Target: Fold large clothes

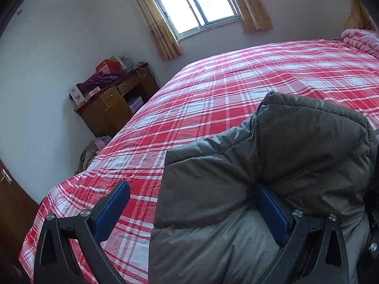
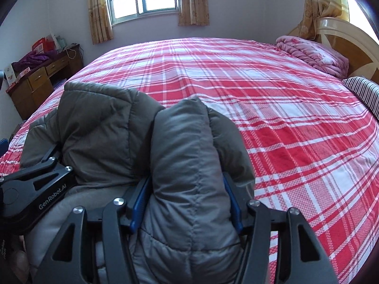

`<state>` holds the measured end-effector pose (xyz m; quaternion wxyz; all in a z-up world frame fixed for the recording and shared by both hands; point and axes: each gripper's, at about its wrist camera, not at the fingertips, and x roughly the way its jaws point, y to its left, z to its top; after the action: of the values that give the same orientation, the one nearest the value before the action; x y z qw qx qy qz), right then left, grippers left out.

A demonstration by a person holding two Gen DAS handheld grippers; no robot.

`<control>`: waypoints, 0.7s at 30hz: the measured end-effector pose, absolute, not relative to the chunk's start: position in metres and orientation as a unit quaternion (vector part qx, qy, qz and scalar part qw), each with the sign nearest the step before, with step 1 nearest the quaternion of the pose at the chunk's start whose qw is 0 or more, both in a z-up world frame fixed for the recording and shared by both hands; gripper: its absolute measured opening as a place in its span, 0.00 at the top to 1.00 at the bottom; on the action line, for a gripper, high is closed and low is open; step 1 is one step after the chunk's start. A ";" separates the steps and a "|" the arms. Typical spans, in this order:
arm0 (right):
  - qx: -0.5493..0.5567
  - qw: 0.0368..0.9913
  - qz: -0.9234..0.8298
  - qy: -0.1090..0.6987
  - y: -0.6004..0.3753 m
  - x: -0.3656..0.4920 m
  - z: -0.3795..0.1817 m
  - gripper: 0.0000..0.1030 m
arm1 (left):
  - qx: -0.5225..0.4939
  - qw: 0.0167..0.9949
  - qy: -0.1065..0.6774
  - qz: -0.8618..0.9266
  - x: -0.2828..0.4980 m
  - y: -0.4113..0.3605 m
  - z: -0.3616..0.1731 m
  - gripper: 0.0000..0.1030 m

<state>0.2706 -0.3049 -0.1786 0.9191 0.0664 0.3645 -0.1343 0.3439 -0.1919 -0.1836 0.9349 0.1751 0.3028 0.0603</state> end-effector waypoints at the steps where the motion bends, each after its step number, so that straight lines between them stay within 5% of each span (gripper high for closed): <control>1: 0.067 0.919 -0.134 0.364 -0.305 0.270 -0.179 0.42 | 0.174 0.935 0.305 0.060 0.345 -0.192 -0.184 0.00; 21: 0.062 0.910 -0.136 0.387 -0.305 0.277 -0.185 0.38 | 0.148 0.929 0.337 0.043 0.357 -0.185 -0.193 0.00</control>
<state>0.2774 -0.3047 -0.1849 0.9099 0.0625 0.3871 -0.1358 0.3570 -0.1848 -0.1927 0.9288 0.1481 0.3369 0.0433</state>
